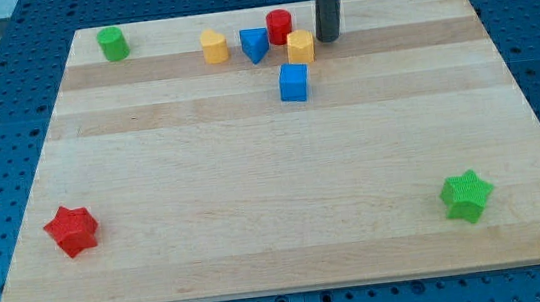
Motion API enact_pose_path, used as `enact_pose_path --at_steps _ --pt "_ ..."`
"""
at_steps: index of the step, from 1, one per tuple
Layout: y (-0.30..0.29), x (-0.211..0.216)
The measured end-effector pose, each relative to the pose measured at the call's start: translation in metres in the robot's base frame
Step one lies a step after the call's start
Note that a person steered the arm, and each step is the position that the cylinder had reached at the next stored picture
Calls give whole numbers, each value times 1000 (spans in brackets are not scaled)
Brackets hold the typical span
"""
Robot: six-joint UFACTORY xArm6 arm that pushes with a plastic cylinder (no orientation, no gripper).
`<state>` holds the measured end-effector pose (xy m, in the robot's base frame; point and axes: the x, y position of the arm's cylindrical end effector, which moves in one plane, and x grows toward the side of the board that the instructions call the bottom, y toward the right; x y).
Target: Move the hexagon to the bottom right of the red circle
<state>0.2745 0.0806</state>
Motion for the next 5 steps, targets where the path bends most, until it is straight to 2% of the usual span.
enact_pose_path --at_steps 3,5 --pt "-16 -5" --pt "-78 -81"
